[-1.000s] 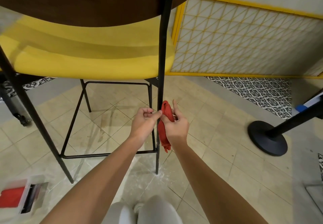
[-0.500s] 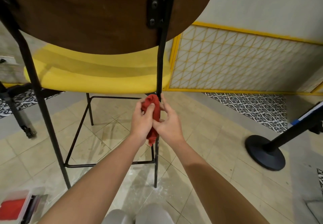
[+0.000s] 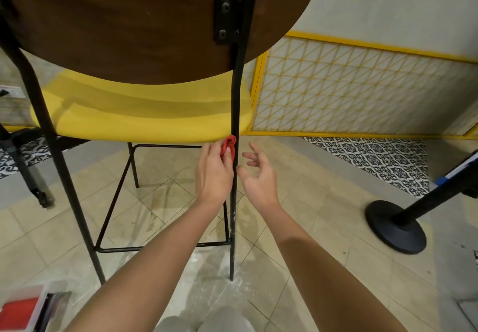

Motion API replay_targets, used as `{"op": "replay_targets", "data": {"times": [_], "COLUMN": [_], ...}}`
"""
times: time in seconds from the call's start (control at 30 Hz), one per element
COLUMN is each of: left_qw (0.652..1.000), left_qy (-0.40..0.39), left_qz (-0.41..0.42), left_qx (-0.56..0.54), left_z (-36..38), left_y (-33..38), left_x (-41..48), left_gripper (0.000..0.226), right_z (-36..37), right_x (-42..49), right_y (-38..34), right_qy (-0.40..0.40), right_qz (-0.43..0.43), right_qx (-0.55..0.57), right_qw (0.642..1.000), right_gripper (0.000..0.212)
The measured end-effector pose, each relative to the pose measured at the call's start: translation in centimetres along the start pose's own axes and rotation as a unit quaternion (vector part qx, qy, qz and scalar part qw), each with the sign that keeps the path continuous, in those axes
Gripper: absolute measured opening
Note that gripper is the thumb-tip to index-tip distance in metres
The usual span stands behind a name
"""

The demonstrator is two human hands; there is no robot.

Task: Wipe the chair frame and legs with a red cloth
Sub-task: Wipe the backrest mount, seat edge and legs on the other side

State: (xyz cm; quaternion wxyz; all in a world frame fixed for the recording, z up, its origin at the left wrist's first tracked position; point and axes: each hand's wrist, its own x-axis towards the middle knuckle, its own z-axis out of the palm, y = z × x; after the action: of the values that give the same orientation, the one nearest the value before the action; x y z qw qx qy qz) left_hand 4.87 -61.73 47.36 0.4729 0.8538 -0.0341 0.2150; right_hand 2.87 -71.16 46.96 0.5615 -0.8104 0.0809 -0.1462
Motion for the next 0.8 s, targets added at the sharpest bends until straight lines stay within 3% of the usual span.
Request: {"op": "replay_targets", "data": {"times": [0.27,0.43,0.63,0.8], "left_qw": [0.992,0.997,0.997,0.973], "left_qy": [-0.057,-0.007,-0.019,-0.05], "left_qz": [0.03,0.056,0.048,0.135], "left_qx": [0.107,0.06,0.055,0.18], "left_z": [-1.3,-1.5,-0.5,-1.2], "left_y": [-0.6,-0.7,-0.1,-0.6], "left_x": [0.6,0.1,-0.2,1.4], "left_gripper": [0.028,0.028,0.034,0.026], "right_z": [0.5,0.4,0.3,0.6], "right_x": [-0.1,-0.3,-0.1,0.0], "right_y": [-1.0,-0.7,-0.6,-0.7], "right_qy": [-0.008,-0.005,-0.006,-0.013], "right_qz": [0.0,0.003,0.005,-0.001], "right_qx": [0.009,0.011,0.019,0.008], "right_qw": [1.0,1.0,1.0,1.0], "right_gripper": [0.061,0.061,0.06,0.061]}}
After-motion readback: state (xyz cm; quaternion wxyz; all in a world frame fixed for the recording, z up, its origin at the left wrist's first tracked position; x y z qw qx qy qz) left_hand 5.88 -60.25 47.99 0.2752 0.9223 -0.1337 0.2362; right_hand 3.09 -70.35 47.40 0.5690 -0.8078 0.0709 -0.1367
